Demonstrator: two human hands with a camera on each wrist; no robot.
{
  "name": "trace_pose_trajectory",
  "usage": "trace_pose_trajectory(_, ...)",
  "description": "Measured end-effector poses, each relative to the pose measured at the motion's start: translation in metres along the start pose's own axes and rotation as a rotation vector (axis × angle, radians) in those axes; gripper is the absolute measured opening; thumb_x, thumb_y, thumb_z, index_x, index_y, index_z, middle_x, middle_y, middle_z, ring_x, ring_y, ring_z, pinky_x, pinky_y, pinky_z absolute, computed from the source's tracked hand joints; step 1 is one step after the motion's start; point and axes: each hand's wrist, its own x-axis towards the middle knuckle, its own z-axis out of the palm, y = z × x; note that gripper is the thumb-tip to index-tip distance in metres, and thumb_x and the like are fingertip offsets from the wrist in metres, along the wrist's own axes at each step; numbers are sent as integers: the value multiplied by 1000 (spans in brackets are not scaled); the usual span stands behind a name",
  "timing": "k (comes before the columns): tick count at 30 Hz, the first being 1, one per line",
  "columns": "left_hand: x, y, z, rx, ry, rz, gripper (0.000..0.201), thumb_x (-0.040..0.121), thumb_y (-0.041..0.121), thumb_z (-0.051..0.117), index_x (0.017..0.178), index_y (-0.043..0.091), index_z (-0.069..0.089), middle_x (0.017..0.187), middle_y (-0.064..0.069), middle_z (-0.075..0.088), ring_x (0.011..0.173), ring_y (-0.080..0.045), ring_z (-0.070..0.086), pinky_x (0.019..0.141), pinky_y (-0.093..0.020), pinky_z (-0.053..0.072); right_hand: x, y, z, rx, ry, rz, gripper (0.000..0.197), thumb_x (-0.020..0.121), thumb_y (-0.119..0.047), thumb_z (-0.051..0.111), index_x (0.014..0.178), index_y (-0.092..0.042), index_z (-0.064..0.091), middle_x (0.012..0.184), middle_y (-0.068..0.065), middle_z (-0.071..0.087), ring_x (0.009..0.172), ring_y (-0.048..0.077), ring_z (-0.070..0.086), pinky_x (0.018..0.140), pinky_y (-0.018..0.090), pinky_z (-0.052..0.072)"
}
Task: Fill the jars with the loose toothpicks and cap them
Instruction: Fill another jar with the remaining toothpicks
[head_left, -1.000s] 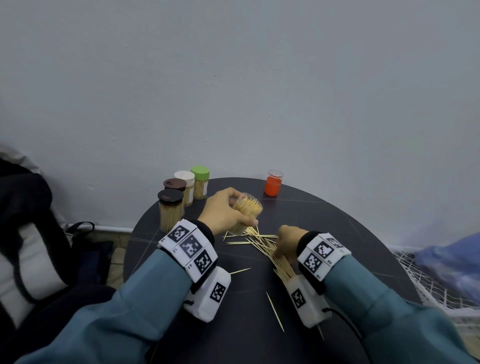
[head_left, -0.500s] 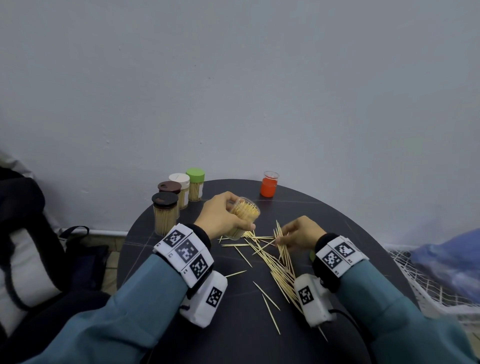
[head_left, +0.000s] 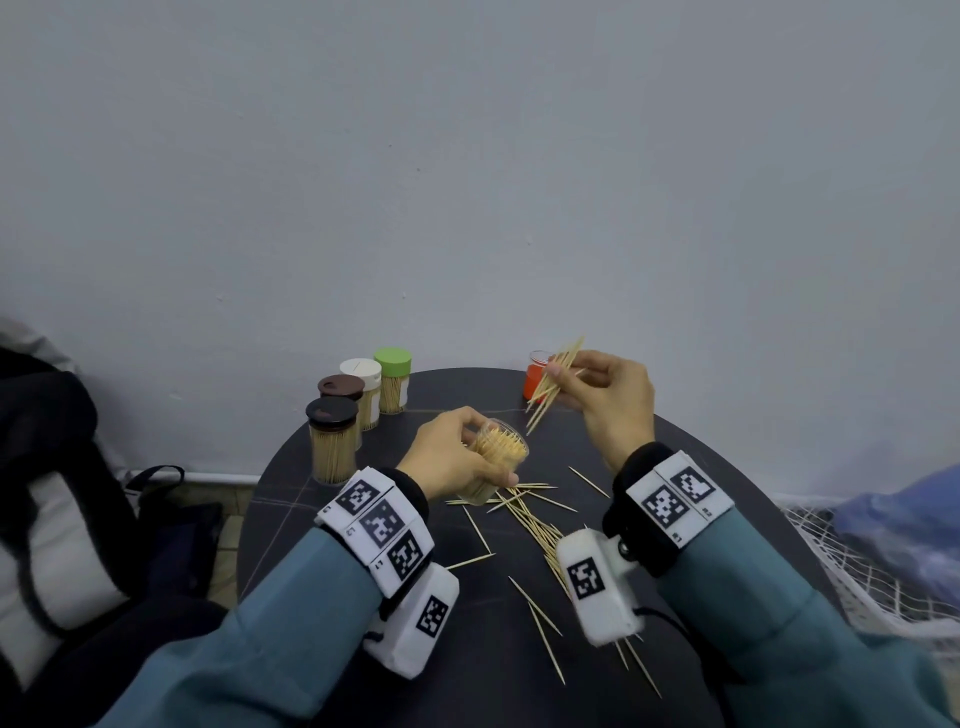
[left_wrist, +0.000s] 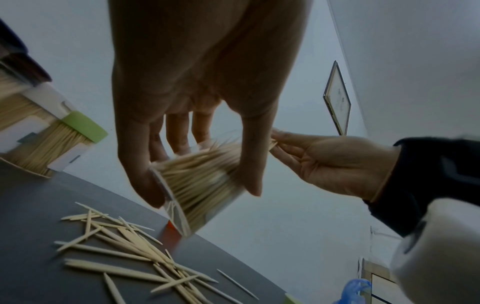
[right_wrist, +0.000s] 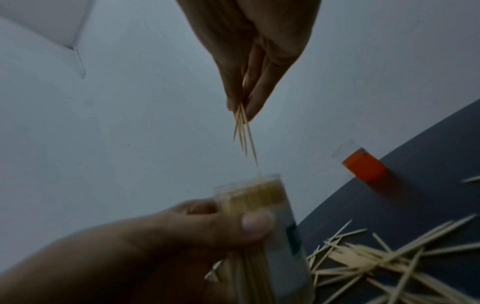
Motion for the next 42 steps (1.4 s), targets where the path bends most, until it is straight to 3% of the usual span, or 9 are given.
trace_pose_trajectory(4,0,-1,-2,-2,5,3,60,60,16,88,112,15,60,93,4,61,89,-12,59,78,-27,50,-9,8,16,7,-52,11,11,78,-10,73,88,-11,70,83,11,71,77,22,70,71,30,59)
trace_pose_trajectory(10,0,1,-4,-68,-16,2,57,62,17,87,111,14,59,90,5,62,89,-12,60,72,-24,48,-29,24,23,-96,-201,-57,5,80,-16,71,84,-17,69,86,-2,72,79,4,68,69,16,54)
trace_pose_trajectory(14,0,1,-3,-73,-20,9,57,61,16,87,110,15,59,89,5,61,87,-12,59,74,-27,49,-27,21,22,-53,-210,-58,14,84,-23,66,98,-18,66,98,-3,71,92,6,66,79,19,52)
trace_pose_trajectory(18,1,1,-1,-61,-50,18,55,61,16,87,109,15,59,88,5,60,89,-14,59,82,-33,51,-25,21,24,-57,-312,11,32,100,-29,36,124,-18,55,122,-8,60,114,3,54,85,15,43)
trace_pose_trajectory(23,-1,0,2,39,-158,26,56,64,17,85,113,15,57,97,2,61,92,-14,58,83,-30,49,-32,34,28,-201,-481,134,42,101,-37,25,137,-26,43,143,-4,41,133,10,35,114,36,27)
trace_pose_trajectory(26,-1,1,1,35,-160,27,56,65,17,85,114,15,57,97,3,61,92,-13,57,84,-30,49,-33,36,26,-222,-495,173,44,100,-44,22,140,-31,37,147,-5,36,137,13,30,117,44,18)
trace_pose_trajectory(30,-1,1,-1,30,-177,6,57,64,18,85,114,17,57,100,2,61,96,-15,58,84,-34,50,-30,26,18,-147,-454,158,46,100,-41,17,144,-32,27,153,-7,26,140,9,23,109,24,15)
trace_pose_trajectory(36,-1,1,3,122,-219,12,64,63,18,86,119,14,55,107,-1,61,102,-19,58,87,-36,51,-37,27,18,-422,-670,162,54,96,-51,5,148,-36,10,157,-6,7,145,7,1,113,45,-19)
trace_pose_trajectory(42,-1,1,-1,63,-155,1,54,64,17,86,109,20,57,102,2,60,102,-17,57,87,-35,51,-40,19,9,-505,-704,191,58,97,-48,8,150,-26,4,158,-8,-2,143,4,-7,112,44,-21)
